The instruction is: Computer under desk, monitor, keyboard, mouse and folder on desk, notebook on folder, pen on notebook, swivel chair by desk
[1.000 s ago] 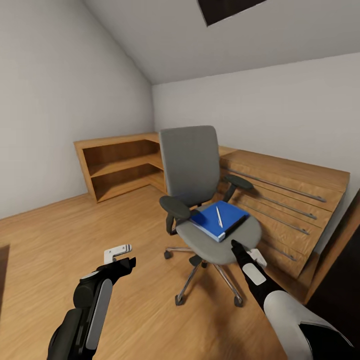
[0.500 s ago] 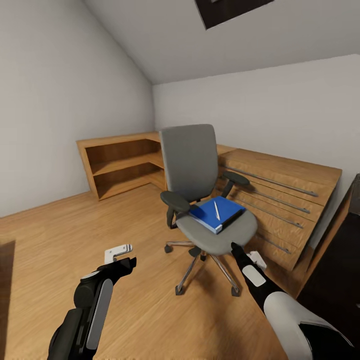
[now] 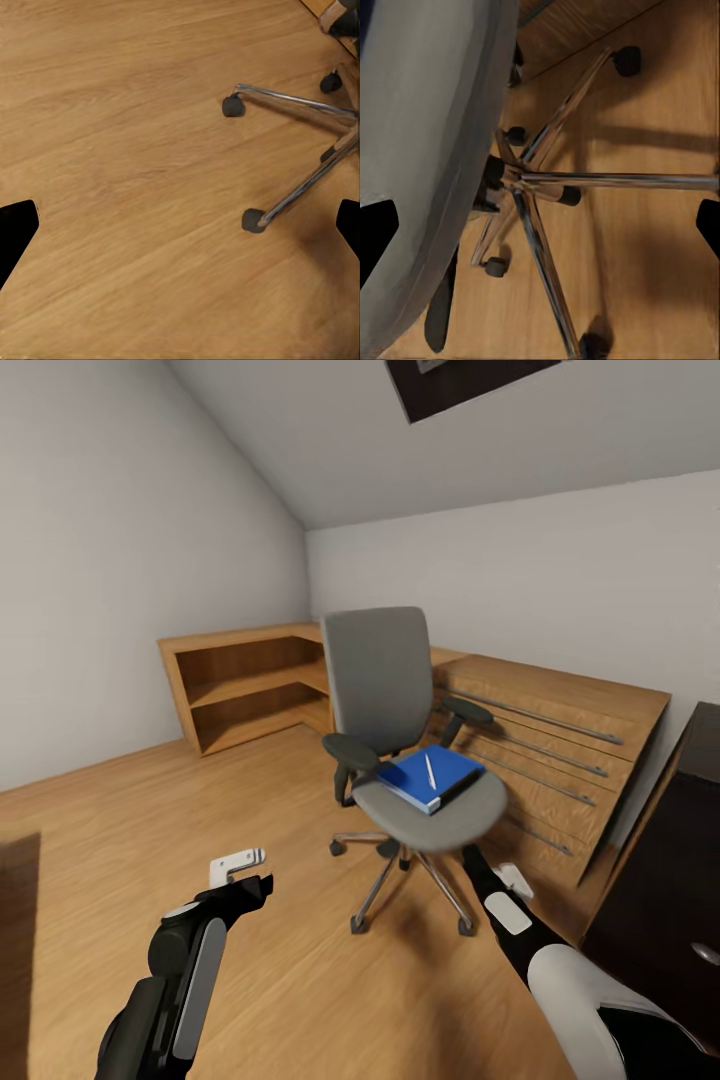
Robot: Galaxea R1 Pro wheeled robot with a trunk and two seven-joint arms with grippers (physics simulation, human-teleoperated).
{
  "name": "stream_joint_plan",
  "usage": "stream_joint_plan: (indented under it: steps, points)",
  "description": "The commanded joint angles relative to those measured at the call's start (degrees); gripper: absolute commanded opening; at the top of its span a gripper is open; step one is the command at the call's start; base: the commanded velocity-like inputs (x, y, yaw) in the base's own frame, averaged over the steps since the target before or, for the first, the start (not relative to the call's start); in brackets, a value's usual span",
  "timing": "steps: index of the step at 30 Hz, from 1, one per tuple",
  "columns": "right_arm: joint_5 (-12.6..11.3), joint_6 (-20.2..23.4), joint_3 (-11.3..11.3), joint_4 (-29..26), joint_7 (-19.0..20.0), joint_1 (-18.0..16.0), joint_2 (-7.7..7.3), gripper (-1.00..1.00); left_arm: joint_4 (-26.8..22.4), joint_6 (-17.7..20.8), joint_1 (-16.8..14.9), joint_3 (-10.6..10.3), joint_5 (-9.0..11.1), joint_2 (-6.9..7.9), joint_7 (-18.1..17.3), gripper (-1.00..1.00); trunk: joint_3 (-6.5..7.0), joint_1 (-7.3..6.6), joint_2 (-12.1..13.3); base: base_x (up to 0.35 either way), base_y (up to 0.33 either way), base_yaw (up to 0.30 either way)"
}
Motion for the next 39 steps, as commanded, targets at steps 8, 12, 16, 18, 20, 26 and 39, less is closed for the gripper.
stream_joint_plan:
  steps: [8,12,16,18,20,26,39]
  points:
    - [-0.42,-0.18,-0.1,-0.12,0.01,-0.03,-0.01,1.0,-0.06,0.11,-0.05,-0.05,0.61,-0.03,0.47,1.0,-0.05,-0.04,-0.03,-0.229,0.0,0.0]
    - [-0.36,-0.23,-0.11,-0.42,0.01,-0.03,-0.05,1.0,-0.06,0.11,-0.05,-0.89,0.61,-0.03,0.63,1.0,0.31,-0.48,0.78,-0.041,0.0,0.0]
    - [-0.29,-0.24,-0.16,-0.54,0.01,-0.03,-0.12,1.0,-0.06,0.11,-0.05,-1.11,0.61,-0.03,0.71,1.0,1.02,-1.36,2.38,-0.006,0.0,0.0]
    - [-0.3,-0.24,-0.17,-0.58,0.01,-0.03,-0.13,1.0,-0.06,0.11,-0.05,-1.14,0.61,-0.03,0.72,1.0,1.38,-1.8,3.18,-0.002,0.0,0.0]
    - [-0.31,-0.24,-0.18,-0.59,0.01,-0.03,-0.14,1.0,-0.06,0.11,-0.05,-1.16,0.61,-0.03,0.72,1.0,1.74,-2.24,3.98,-0.001,0.0,0.0]
    - [-0.27,-0.24,-0.19,-0.63,0.01,-0.03,-0.32,1.0,-0.06,0.11,-0.05,-1.17,0.61,-0.03,0.77,1.0,2.82,-3.56,6.39,0.0,0.0,0.0]
    - [-0.25,-0.24,-0.19,-0.8,0.01,-0.03,-0.63,1.0,-0.06,0.11,-0.04,-1.18,0.61,-0.03,0.82,1.0,5.15,-6.41,11.6,0.0,0.0,0.0]
